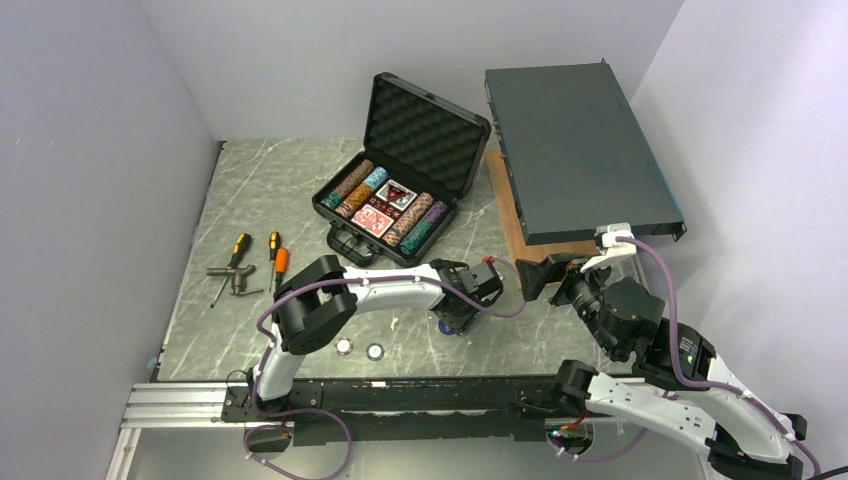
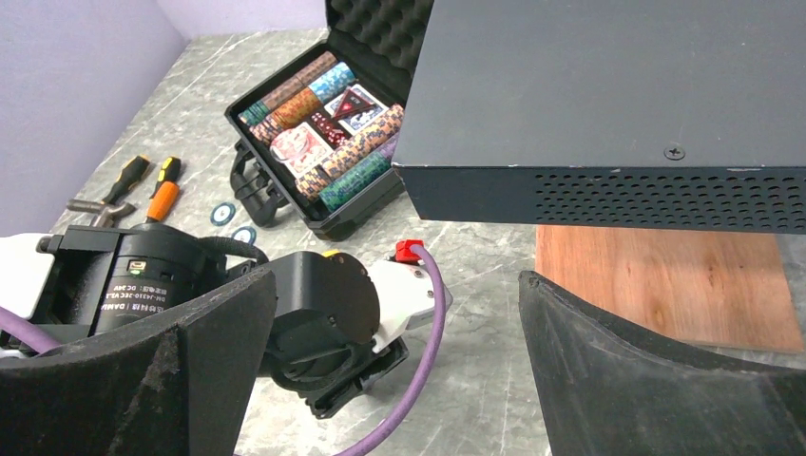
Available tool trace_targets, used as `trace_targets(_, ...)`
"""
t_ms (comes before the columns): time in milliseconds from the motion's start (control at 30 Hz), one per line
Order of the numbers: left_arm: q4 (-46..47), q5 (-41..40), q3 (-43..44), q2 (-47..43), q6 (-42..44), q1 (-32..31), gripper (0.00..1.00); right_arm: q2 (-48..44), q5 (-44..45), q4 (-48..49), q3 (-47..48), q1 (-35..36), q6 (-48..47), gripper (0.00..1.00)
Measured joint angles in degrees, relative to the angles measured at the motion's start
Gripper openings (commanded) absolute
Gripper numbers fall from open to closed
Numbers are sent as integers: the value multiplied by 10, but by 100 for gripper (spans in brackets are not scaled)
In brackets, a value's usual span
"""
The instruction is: Pack up texas hold em set
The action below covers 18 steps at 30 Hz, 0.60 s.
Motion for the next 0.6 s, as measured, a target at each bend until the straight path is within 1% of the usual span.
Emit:
trace_targets(233, -7, -4, 2, 0, 2, 0, 45, 0, 0, 0, 0, 0, 1, 100)
trace_targets(433, -36, -22, 8, 0, 7, 0, 44, 0, 0, 0, 0, 0, 1, 100)
trace_targets(600, -47, -32, 8, -17, 18, 11, 43, 0, 0, 0, 0, 0, 1, 100)
